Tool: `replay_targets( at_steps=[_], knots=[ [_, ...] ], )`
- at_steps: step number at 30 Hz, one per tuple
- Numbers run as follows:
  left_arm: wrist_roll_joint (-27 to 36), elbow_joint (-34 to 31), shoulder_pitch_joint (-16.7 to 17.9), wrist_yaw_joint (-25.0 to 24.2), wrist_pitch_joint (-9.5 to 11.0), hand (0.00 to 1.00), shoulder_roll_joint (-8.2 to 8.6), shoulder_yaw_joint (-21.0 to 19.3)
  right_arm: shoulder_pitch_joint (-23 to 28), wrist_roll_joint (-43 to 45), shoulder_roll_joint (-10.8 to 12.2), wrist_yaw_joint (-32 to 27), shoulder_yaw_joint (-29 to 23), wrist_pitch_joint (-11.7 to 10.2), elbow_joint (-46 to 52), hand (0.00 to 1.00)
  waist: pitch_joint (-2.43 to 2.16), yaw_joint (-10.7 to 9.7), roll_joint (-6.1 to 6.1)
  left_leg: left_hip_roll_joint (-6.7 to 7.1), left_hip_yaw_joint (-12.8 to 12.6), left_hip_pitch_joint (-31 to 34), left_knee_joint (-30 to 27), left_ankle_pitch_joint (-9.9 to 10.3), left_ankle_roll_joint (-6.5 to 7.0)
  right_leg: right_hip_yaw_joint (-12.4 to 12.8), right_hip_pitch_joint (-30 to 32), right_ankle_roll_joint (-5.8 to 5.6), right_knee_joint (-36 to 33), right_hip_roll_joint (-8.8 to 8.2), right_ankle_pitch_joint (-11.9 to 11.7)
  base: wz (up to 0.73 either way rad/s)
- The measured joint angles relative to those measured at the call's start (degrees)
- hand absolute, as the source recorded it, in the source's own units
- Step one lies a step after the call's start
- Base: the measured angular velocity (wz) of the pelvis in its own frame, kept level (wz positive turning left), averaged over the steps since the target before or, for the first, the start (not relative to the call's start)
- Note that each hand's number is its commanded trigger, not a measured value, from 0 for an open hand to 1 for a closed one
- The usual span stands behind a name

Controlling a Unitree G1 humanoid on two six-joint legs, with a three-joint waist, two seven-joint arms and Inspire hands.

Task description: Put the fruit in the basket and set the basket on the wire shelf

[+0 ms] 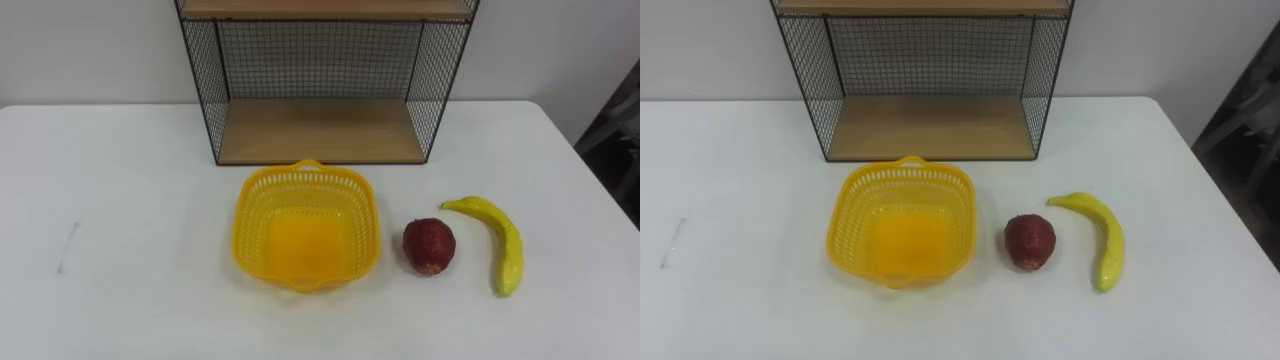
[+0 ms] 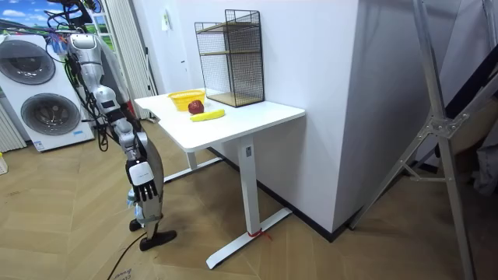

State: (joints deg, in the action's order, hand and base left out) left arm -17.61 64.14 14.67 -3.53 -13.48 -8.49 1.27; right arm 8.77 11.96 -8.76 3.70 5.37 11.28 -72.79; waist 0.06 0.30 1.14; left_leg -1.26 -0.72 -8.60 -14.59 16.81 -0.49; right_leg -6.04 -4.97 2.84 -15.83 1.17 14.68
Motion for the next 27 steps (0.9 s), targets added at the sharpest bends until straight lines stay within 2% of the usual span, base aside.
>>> replay_targets(
  at_steps=[11,15,20,22,23,25,26,27],
  knots=[
    [0.01,0.00,-0.61,-0.69,0.13,0.00,0.02,0.01,-0.32,-0.57,-0.01,0.00,-0.04,-0.18,-0.10,0.00,0.13,0.03,0.12,0.00,0.06,0.16,0.02,0.00,0.00,-0.07,0.16,-0.02,0.04,-0.02,0.01,0.00],
    [0.02,0.32,-1.33,-0.70,0.32,0.00,-0.04,-0.68,-0.90,-5.90,-0.02,-1.67,-2.73,-0.76,-0.46,0.00,0.25,-0.06,0.18,0.00,0.02,0.26,0.02,0.00,0.00,-0.03,0.21,-0.04,0.14,-0.03,0.03,0.00],
    [-0.09,-0.01,-0.99,-0.48,1.66,0.00,-0.01,-3.63,0.40,-26.26,-0.05,-5.67,-8.22,-1.97,-0.68,0.00,0.36,-0.18,0.32,-0.08,-0.32,0.12,0.35,0.00,0.00,0.03,0.11,-0.04,0.39,0.05,0.03,-0.01],
    [0.01,-0.05,-0.30,-0.44,2.40,0.00,0.10,-6.12,1.40,-40.40,-0.01,-6.80,-13.45,-2.50,-0.01,0.00,0.39,-0.99,0.28,-0.08,-0.44,0.15,0.34,0.00,0.00,0.00,0.06,-0.04,0.55,0.05,0.02,0.00],
    [0.07,-0.07,-0.06,-0.37,2.63,0.00,0.08,-6.43,1.63,-44.03,-0.01,-7.12,-14.23,-2.83,0.21,0.00,0.38,-1.38,0.25,-0.07,-0.44,0.16,0.34,0.00,0.00,-0.03,-0.03,-0.05,0.75,0.05,0.02,0.00],
    [0.08,-0.03,0.65,-0.21,3.34,0.00,0.08,-7.51,1.67,-60.67,0.04,-8.97,-18.12,-3.99,0.17,0.00,0.37,-2.18,0.16,-0.08,-0.62,-0.18,0.55,0.00,0.00,0.55,-0.24,-0.08,0.95,0.23,-0.02,-0.06],
    [0.07,-0.03,0.72,-0.11,3.54,0.00,0.13,-8.09,1.99,-64.03,0.10,-9.28,-19.41,-4.16,0.18,0.00,0.37,-2.47,0.18,-0.09,-0.65,-0.21,0.61,0.00,0.00,0.66,-0.23,-0.08,0.95,0.30,-0.02,-0.04],
    [0.07,0.01,1.14,0.24,4.10,0.00,0.28,-9.73,2.01,-70.51,0.25,-10.27,-23.02,-4.25,0.90,0.00,0.38,-3.04,0.20,-0.10,-0.65,-0.23,0.88,0.00,0.00,0.66,-0.19,-0.08,0.99,0.60,-0.02,0.00]
  ],
)
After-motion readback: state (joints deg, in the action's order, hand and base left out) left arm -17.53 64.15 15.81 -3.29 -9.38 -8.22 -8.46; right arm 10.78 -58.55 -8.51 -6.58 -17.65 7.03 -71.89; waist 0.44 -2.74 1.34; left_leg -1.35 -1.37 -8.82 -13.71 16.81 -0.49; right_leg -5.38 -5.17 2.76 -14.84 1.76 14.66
